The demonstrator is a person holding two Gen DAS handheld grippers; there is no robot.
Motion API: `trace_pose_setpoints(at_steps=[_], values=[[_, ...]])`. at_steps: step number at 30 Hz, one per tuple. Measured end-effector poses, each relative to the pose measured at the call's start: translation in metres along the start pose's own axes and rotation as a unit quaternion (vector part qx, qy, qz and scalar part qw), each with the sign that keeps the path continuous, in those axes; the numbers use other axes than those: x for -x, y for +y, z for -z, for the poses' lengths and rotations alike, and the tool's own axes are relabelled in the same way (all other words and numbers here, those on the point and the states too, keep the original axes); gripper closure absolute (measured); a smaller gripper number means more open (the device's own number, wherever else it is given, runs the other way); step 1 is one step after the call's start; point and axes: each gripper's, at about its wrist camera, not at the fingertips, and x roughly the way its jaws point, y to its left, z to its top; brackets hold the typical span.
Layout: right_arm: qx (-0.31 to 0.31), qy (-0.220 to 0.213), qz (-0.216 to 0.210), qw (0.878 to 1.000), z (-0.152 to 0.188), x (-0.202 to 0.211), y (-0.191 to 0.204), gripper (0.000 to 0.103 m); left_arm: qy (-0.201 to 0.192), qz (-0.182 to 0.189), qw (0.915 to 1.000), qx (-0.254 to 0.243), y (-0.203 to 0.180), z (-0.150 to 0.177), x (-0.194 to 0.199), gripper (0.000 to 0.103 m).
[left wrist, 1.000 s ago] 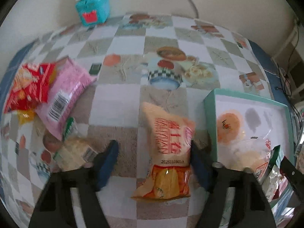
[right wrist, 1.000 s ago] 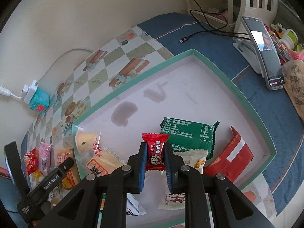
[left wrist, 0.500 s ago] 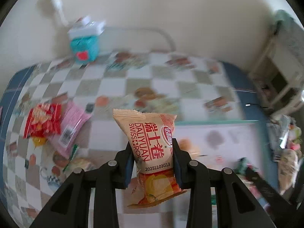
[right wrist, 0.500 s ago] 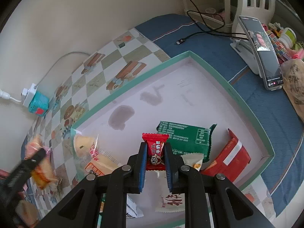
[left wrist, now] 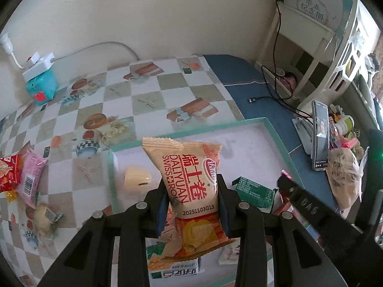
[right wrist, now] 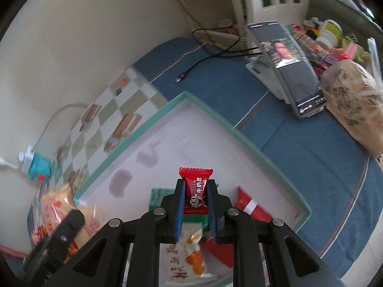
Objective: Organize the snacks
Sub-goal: 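Open both tools to drop roll-cake bag and red candy into tray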
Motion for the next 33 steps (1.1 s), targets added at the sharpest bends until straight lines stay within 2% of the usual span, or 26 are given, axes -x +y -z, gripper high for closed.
trace_pose_setpoints(at_steps=[9,11,12,13,15,18,20,21,22,24,26,28,30,33], values=[[0.008,-0.03,-0.008,0.999,-0.011,-0.013,0.006,0.084,-0.027,0.01,0.9994,0.021,0.004,-0.007,-0.012,0.066],[0.01,-0.029,-0.009,0.999,-0.012,-0.018,0.008,0.081,-0.031,0.015,0.9991,0.025,0.006,-0.009,-0.016,0.066],[0.01,-0.029,-0.009,0.999,-0.012,-0.02,0.008,0.081,-0.033,0.014,0.999,0.026,0.006,-0.01,-0.017,0.06],[0.009,-0.029,-0.01,0.999,-0.012,-0.021,0.009,0.081,-0.034,0.015,0.9989,0.028,0.007,-0.01,-0.018,0.046],[0.003,-0.025,-0.013,1.0,-0.012,-0.024,0.008,0.078,-0.036,0.016,0.9988,0.03,0.009,-0.011,-0.016,0.034],[-0.004,-0.015,-0.013,1.0,-0.01,-0.027,0.006,0.075,-0.037,0.008,0.9986,0.036,0.015,-0.014,-0.011,0.034],[-0.002,-0.009,-0.01,1.0,-0.008,-0.028,0.007,0.071,-0.035,-0.006,0.9984,0.045,0.023,-0.016,-0.006,0.03],[0.0,-0.006,-0.008,1.0,-0.008,-0.028,0.007,0.061,-0.033,-0.014,0.9982,0.049,0.027,-0.017,-0.004,0.024],[0.003,-0.003,-0.004,1.0,-0.007,-0.027,0.009,0.047,-0.03,-0.025,0.9976,0.057,0.033,-0.017,-0.002,0.019],[0.009,-0.001,0.002,1.0,-0.005,-0.025,0.011,0.032,-0.023,-0.047,0.9959,0.074,0.048,-0.017,0.002,0.017],[0.021,0.002,0.005,1.0,-0.003,-0.021,0.017,0.027,-0.012,-0.066,0.9934,0.093,0.063,-0.015,0.004,0.014],[0.034,0.001,0.006,0.999,0.0,-0.016,0.023,0.013,0.001,-0.088,0.9897,0.113,0.08,-0.011,0.006,0.006],[0.043,-0.003,0.005,0.999,0.003,-0.009,0.029,0.002,0.009,-0.104,0.9855,0.134,0.095,-0.005,0.01,0.006],[0.051,-0.011,0.001,0.999,0.01,0.005,0.037,0.0,0.014,-0.119,0.9791,0.165,0.114,0.004,0.02,0.006]])
